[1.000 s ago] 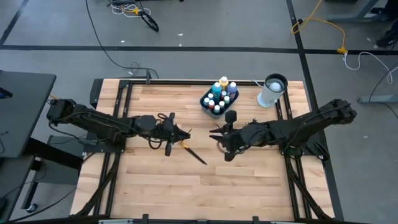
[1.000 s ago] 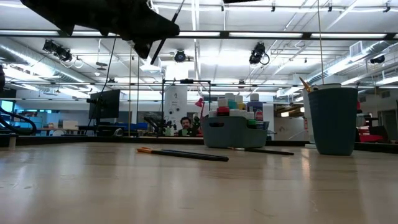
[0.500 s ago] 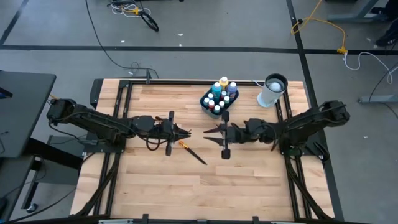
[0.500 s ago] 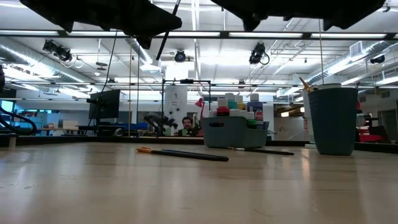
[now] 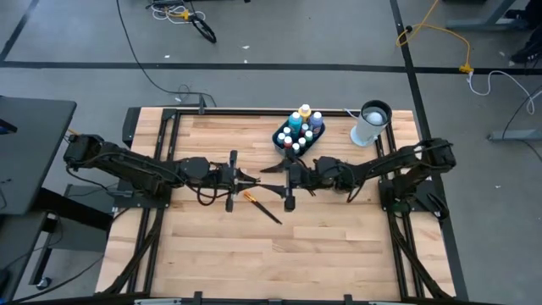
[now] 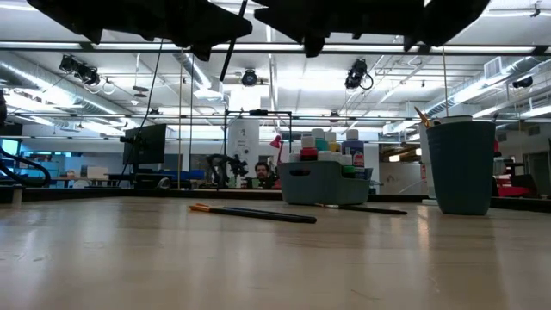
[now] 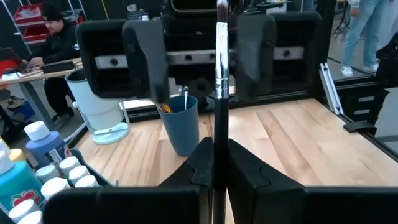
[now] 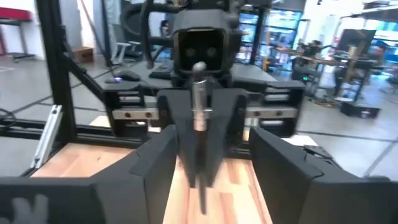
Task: Pick & Place Paint Supplies
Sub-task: Put the silver paint brush into the blue cup
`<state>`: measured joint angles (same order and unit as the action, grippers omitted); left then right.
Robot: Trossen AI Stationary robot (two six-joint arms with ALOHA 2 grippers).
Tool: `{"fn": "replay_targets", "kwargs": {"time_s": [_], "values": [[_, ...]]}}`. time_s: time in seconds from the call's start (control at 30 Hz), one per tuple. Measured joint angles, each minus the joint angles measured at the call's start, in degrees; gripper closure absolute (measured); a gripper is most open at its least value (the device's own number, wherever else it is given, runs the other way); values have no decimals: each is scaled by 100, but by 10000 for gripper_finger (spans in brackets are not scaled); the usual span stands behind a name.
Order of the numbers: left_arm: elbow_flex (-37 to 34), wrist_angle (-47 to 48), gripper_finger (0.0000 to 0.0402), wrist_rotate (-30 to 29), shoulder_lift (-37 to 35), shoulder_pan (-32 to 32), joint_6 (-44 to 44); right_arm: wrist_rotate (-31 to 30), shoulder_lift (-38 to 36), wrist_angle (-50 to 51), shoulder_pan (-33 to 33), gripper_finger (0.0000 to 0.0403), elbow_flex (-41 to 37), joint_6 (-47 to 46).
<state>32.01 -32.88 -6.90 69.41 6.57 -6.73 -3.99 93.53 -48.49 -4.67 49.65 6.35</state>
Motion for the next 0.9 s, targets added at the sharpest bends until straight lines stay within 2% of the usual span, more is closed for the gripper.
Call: {"fn": "replay_targets", "kwargs": {"time_s": [0.13,0.33,0.43,0.67,0.73,0.9], "values": [[0,-10,373,-3,0,-2,-15,305,281,7,0,199,275,3],[0,21,373,0,2,-2,-18,311,458,9,7,228,500,48],[0,28,372,0,2,-2,-19,308,458,3,12,264,503,23],[-3,43,372,15,4,-2,8,486,458,12,89,383,503,-105],[-4,43,371,11,4,-2,21,477,455,13,91,389,503,-52],[-3,44,365,9,7,-2,39,475,455,30,87,374,503,-137]]}}
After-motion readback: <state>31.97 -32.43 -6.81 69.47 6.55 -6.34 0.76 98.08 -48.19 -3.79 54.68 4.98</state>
